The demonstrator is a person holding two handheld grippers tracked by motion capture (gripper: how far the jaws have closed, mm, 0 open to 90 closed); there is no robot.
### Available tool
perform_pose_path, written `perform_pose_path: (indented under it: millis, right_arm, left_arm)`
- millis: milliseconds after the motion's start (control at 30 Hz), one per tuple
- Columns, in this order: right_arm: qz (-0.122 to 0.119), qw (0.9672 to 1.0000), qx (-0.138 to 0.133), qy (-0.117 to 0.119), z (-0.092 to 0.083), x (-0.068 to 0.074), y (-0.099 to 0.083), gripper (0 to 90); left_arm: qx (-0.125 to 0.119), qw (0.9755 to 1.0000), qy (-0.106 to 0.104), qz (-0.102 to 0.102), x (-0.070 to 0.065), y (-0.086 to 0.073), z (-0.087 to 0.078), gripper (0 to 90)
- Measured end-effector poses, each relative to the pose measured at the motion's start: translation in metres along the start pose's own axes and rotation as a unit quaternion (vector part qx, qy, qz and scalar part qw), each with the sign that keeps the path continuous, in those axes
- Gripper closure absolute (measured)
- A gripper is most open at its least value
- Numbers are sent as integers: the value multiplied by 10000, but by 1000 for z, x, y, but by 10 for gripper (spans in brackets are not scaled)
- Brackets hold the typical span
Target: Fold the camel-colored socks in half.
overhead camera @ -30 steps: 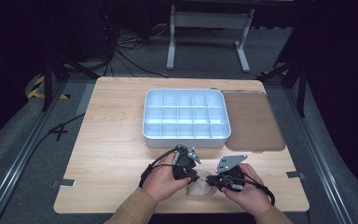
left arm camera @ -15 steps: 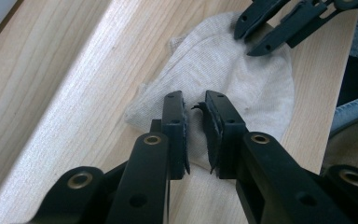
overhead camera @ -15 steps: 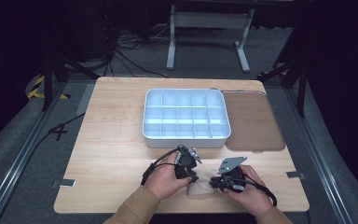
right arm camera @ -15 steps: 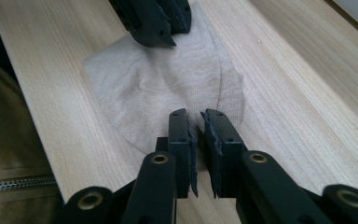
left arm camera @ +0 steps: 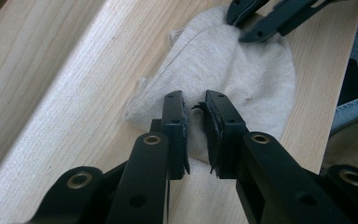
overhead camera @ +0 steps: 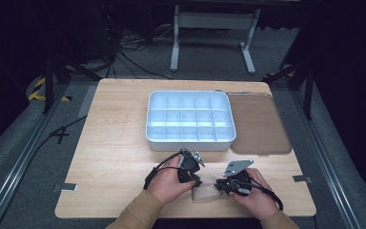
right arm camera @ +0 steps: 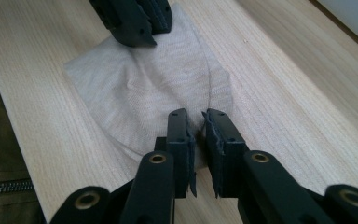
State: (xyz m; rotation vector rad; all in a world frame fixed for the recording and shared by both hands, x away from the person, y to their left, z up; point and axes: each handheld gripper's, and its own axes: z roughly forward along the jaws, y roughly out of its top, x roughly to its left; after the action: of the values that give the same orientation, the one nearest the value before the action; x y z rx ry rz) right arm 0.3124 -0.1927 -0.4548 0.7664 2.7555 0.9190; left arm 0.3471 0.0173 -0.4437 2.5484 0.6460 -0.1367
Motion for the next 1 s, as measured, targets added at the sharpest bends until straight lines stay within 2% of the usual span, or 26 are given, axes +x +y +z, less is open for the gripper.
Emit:
perform_pose_path:
  millis: [100,267,333,367,433,500,567,667,867,1000]
  right_arm:
    - [-27,10000,2,-7,-10,4,2,779]
    - [-71,9999,47,91,-12,9,4,779]
    - [-57,9991,330,244,-6,13,3,747]
    - [-94,9988,432,208,-4,13,2,747]
    - [-105,9989,413,203,-3,12,1,748]
    - [-125,9988,446,153,-3,12,1,752]
    - [-136,9988,434,165,-3,12,1,754]
    - [-143,9990,378,200,-3,9,1,755]
    - [-142,9993,307,177,-5,7,2,763]
    - [-108,9997,147,133,-11,6,5,775]
  left_arm:
    - [94,10000,10,-26,1,1,2,788]
    - [76,10000,-24,-52,2,1,2,790]
    - [75,9999,-34,-78,2,0,2,789]
    - [105,9999,-39,-31,3,0,2,789]
    - [35,10000,-18,-71,2,-1,2,787]
    - [101,9999,-27,-62,2,-1,0,783]
    - [-21,10000,-35,-86,1,-2,-1,776]
    - [-100,9998,-98,-108,1,-3,-7,766]
    - [-291,9995,-29,-87,0,-6,-22,756]
    - [-452,9989,-32,-140,-1,-8,-34,747]
